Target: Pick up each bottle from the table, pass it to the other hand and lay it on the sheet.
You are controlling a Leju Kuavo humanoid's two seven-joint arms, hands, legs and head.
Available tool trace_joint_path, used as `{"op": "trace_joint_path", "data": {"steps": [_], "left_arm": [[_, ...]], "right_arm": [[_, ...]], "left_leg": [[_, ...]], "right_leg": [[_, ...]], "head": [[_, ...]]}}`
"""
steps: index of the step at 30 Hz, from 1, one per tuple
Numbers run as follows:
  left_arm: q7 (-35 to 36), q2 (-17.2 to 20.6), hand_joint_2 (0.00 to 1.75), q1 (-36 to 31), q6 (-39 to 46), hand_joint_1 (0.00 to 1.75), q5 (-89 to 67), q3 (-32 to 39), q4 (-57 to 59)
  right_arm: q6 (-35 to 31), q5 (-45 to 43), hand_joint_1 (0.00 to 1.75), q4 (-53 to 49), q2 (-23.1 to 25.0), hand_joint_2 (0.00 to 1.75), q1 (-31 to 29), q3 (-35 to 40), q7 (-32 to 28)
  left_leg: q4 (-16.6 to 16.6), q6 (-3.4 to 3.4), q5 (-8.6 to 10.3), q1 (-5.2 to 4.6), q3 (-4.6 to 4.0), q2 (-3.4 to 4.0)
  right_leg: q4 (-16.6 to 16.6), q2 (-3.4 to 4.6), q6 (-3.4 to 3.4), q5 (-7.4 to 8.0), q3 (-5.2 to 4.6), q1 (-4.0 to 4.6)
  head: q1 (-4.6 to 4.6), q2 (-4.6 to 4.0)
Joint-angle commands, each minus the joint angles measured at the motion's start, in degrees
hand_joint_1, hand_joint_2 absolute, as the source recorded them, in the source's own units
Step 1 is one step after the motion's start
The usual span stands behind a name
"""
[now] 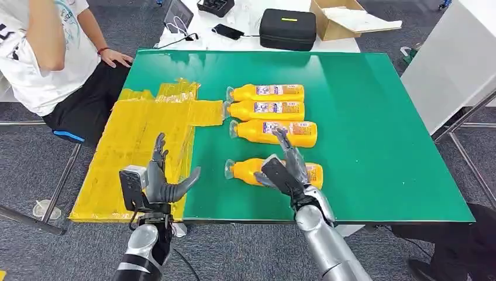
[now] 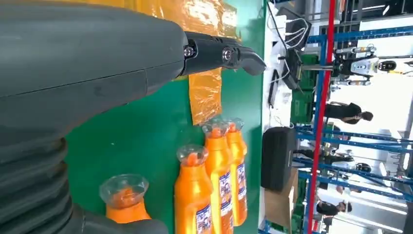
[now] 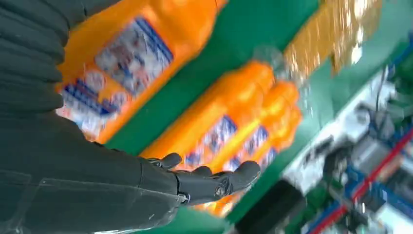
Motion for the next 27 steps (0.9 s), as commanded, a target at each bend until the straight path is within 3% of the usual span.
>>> {"op": "trace_joint_path", "data": {"steps": [1, 6, 10, 15, 27], "left_arm": [[-0.01, 1.71, 1.75, -3.09, -0.31, 0.00, -0.33, 1.58, 3.90], [-0.03, 1.77, 1.75, -3.83, -0.58, 0.00, -0.54, 1.32, 4.49], [-0.16, 2.07, 1.75, -4.17, -1.00, 0.00, -0.59, 1.22, 4.75], [-0.18, 2.08, 1.75, -4.22, -1.34, 0.00, -0.67, 1.53, 5.56], [0.01, 1.82, 1.75, -5.05, -2.44, 0.00, -0.59, 1.97, 8.02]], "right_arm": [[1.98, -0.88, 0.00, 5.97, -2.78, 1.75, -3.61, 3.11, -0.29], [7.58, -2.76, 0.00, 6.86, -4.40, 1.75, -4.60, 5.08, -0.94], [13.12, -3.50, 0.00, 6.77, -9.34, 1.75, -5.94, 8.30, -0.27], [13.47, -1.14, 0.00, 4.45, -13.62, 1.75, -7.08, 11.03, 2.92], [15.25, 1.80, 0.00, 5.66, -17.80, 1.75, -9.27, 16.97, 7.95]], "left_leg": [[-0.05, 0.05, -0.05, -0.01, 0.27, 0.08], [-0.06, 0.07, -0.10, -0.02, 0.41, 0.09], [-0.04, 0.06, -0.05, -0.02, 0.27, 0.03], [-0.02, 0.06, -0.01, -0.05, 0.11, 0.01], [-0.02, 0.05, -0.02, -0.06, 0.17, 0.00]], "right_leg": [[-0.06, 0.00, -0.07, -0.04, 0.26, 0.02], [-0.06, -0.01, -0.10, -0.09, 0.39, 0.02], [-0.05, -0.05, -0.07, -0.04, 0.27, 0.02], [-0.02, -0.03, -0.03, 0.00, 0.11, -0.02], [-0.04, -0.05, -0.04, -0.02, 0.17, -0.02]], "head": [[0.00, -0.02], [0.00, -0.02], [-0.02, -0.02], [0.00, -0.02], [-0.02, -0.02]]}}
